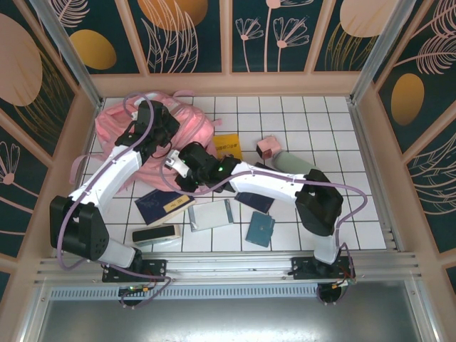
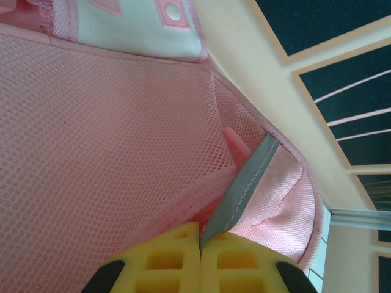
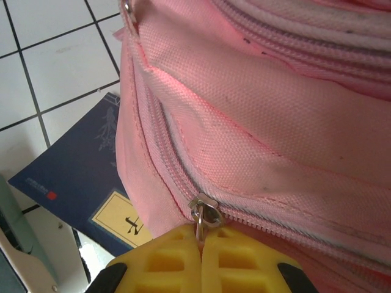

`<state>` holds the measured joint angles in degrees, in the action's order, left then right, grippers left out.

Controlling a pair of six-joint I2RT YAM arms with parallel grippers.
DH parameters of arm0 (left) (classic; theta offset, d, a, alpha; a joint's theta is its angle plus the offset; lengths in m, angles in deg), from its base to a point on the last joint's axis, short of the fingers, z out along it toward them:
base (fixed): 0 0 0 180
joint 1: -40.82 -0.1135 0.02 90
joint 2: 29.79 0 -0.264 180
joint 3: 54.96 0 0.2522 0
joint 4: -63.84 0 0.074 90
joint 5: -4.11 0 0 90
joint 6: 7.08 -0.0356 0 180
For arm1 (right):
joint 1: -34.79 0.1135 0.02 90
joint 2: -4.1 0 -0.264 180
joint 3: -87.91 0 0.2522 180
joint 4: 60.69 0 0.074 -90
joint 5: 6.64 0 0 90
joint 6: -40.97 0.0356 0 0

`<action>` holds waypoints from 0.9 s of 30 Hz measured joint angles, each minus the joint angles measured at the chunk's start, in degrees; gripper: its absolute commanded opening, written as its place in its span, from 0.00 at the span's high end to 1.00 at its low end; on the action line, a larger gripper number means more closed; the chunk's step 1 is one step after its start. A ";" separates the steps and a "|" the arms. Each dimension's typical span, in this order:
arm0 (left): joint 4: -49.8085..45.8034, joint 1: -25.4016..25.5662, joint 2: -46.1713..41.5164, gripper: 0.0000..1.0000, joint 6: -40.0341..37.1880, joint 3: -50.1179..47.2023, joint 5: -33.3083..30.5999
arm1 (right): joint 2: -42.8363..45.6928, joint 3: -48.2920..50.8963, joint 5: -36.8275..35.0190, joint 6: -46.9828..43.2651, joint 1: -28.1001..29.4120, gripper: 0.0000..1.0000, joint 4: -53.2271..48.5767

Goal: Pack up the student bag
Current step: Unzip the student bag at the middle-left of the table.

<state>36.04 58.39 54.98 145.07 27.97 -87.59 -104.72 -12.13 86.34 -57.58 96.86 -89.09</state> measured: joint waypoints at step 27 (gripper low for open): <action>-8.39 0.37 3.34 0.31 -19.10 5.99 1.31 | 1.38 9.51 13.35 -3.15 -25.27 1.00 6.29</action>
<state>27.64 58.76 58.32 125.96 33.95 -86.27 -103.34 -2.63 99.69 -60.73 71.59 -82.79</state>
